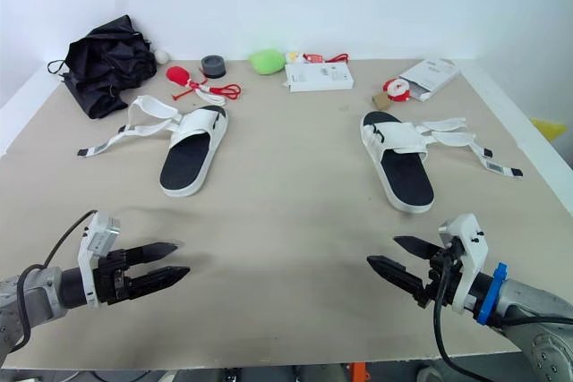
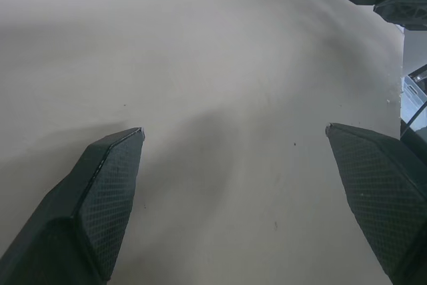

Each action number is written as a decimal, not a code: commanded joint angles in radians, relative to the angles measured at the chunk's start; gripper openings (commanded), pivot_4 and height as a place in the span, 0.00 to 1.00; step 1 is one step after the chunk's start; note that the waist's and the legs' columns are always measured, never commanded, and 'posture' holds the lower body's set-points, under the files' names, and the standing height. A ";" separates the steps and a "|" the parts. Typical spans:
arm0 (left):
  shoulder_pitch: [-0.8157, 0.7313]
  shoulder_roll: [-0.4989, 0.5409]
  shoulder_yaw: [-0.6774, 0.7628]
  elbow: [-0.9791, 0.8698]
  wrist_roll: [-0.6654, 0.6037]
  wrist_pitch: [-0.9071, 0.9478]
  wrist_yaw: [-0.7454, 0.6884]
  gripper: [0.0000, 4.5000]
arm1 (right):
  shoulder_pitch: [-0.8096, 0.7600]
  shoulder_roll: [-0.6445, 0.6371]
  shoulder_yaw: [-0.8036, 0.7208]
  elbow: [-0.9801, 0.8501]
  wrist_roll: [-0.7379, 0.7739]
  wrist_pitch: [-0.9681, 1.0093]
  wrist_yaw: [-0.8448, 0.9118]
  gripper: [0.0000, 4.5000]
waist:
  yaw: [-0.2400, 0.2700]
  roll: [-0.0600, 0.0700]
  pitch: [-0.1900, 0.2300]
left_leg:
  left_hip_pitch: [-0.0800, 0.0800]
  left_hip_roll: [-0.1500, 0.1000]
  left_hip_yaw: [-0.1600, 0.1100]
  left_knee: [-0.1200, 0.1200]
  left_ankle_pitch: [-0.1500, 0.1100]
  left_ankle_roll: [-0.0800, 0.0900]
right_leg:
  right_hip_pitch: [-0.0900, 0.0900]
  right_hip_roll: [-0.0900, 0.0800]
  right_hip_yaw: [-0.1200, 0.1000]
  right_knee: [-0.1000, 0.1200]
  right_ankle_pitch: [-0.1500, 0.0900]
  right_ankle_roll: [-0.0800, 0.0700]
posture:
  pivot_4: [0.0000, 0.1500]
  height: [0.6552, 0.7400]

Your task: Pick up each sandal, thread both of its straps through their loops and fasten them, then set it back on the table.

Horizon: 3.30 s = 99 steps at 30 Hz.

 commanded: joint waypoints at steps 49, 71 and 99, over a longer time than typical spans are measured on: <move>-0.705 -0.440 -0.359 0.392 0.321 -0.336 0.022 1.00 | -0.949 0.210 0.360 0.873 -0.513 -0.315 -0.367 0.99 | -0.005 -0.001 -0.001 | -0.002 -0.001 0.006 0.004 0.004 0.005 | -0.001 0.006 0.007 -0.002 0.016 -0.003 | 1.00 1.00; -0.671 -0.462 -0.286 0.384 0.350 -0.412 0.123 1.00 | -1.228 0.324 0.359 1.480 -0.631 -0.698 -0.350 0.16 | -0.029 -0.001 -0.001 | 0.001 -0.001 0.014 0.004 0.005 0.006 | -0.001 0.006 0.015 -0.002 0.020 -0.001 | 1.00 1.00; -0.705 -0.155 -0.204 0.367 0.213 -0.290 -0.214 1.00 | -1.003 0.081 0.672 0.573 -0.383 -0.172 0.651 0.01 | -0.032 0.001 0.001 | -0.001 0.001 0.015 0.003 0.005 0.005 | -0.005 0.008 0.013 -0.002 0.019 0.001 | 1.00 1.00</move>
